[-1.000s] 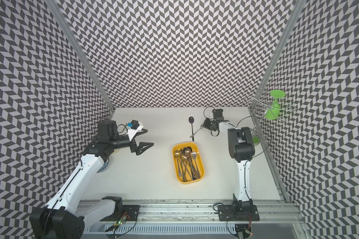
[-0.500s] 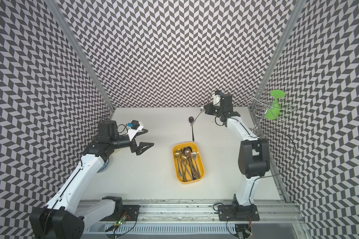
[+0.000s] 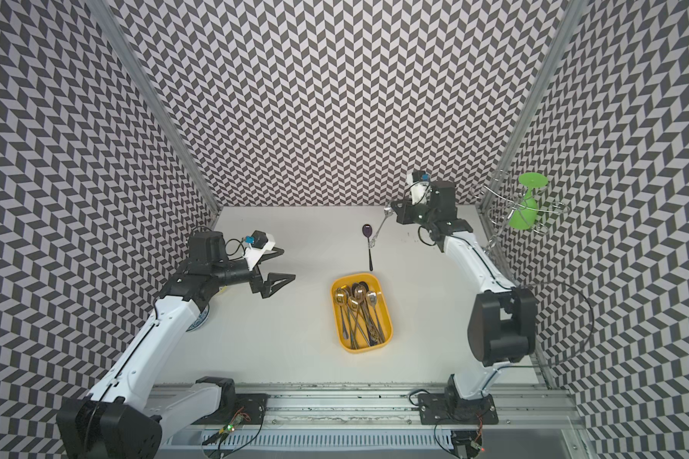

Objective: Put the spoon into the storage box
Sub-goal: Pick up the spoon from the center of the board, then place the spoon in the storage box.

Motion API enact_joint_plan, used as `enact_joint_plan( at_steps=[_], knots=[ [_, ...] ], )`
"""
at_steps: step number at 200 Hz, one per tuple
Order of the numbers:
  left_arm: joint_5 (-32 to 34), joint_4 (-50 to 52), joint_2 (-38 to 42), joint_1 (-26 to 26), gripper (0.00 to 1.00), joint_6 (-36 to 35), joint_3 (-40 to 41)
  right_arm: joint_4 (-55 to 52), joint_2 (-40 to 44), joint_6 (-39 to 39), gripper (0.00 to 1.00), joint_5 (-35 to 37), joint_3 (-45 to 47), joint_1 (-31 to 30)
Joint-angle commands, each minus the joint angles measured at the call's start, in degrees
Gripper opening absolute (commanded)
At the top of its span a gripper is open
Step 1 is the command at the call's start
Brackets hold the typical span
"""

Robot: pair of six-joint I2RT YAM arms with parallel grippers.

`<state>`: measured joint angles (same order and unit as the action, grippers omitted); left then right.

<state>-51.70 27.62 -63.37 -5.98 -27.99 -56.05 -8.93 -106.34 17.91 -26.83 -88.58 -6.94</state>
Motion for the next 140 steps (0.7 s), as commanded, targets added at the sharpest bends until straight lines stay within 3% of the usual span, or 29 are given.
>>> enact_joint_plan(
  at_steps=[1,46,99,140],
  knots=[
    [-0.3,0.0,1.1,-0.3,0.99,-0.1,-0.8,0.1,5.1,-5.6,0.00,-5.1,2.1,0.1],
    [-0.6,0.1,0.9,-0.4,0.99,-0.3,-0.8,3.8,16.4,-14.9,0.00,-7.8,12.1,-1.8],
    [-0.5,0.4,0.8,-1.2,0.99,-0.7,-0.8,0.5,22.7,-34.2,0.00,-12.6,19.3,-12.1],
    [-0.3,0.7,0.8,-1.3,0.99,-1.0,-0.9,-1.9,24.5,-37.8,0.00,-11.0,23.5,-15.3]
  ],
)
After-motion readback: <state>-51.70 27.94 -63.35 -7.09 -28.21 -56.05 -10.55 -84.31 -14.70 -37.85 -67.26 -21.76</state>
